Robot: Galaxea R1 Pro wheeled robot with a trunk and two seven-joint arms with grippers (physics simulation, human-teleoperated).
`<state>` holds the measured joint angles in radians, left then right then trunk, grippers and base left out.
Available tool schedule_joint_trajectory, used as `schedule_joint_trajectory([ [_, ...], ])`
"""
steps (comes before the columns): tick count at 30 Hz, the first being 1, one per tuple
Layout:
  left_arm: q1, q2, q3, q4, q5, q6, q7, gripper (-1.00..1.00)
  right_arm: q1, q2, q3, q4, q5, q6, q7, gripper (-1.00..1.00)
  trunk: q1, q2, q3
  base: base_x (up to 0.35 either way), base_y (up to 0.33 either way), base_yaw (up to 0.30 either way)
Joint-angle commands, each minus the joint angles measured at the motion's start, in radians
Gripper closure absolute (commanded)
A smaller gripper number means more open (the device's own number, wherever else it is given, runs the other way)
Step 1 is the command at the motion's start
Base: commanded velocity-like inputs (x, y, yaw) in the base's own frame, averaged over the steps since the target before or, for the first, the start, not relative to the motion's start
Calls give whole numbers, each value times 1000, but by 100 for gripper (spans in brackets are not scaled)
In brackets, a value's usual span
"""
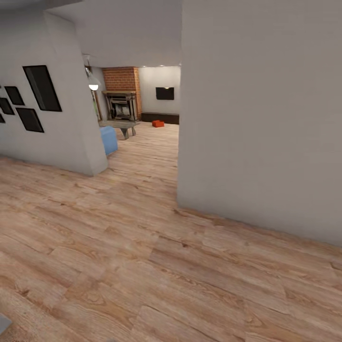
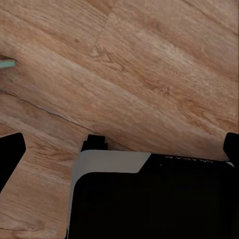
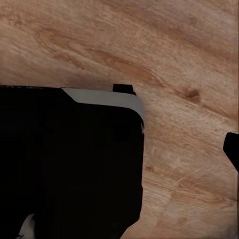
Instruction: Move the two storage containers from the living room to the garage. In the garage, place one container on the floor and stack the other container on top of it (either order is fine).
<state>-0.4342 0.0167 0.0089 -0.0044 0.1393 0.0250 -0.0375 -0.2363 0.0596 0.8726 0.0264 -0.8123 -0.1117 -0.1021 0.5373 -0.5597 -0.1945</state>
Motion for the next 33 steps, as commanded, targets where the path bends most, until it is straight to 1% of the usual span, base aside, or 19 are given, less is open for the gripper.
schedule_joint_trajectory([
  [1, -1, 0, 0, 0, 9, 3, -4, -100, -1, 1, 8, 3, -7, -4, -1, -100, 1, -1, -2, 321, 0, 269],
  [3, 0, 0, 0, 0, 9, 3, -4, -100, -1, 1, 8, 3, -7, -3, 0, -100, 1, -1, -2, 321, 0, 222],
  [7, -1, 0, 0, 0, 9, 3, -4, -100, -1, 0, 8, 3, -7, -3, 0, -100, 1, -1, -2, 321, 0, 53],
  [33, 0, 0, 0, 0, 9, 3, -4, -100, -1, 3, 8, 3, -7, -4, -1, -100, 1, -1, -2, 321, 0, 2],
])
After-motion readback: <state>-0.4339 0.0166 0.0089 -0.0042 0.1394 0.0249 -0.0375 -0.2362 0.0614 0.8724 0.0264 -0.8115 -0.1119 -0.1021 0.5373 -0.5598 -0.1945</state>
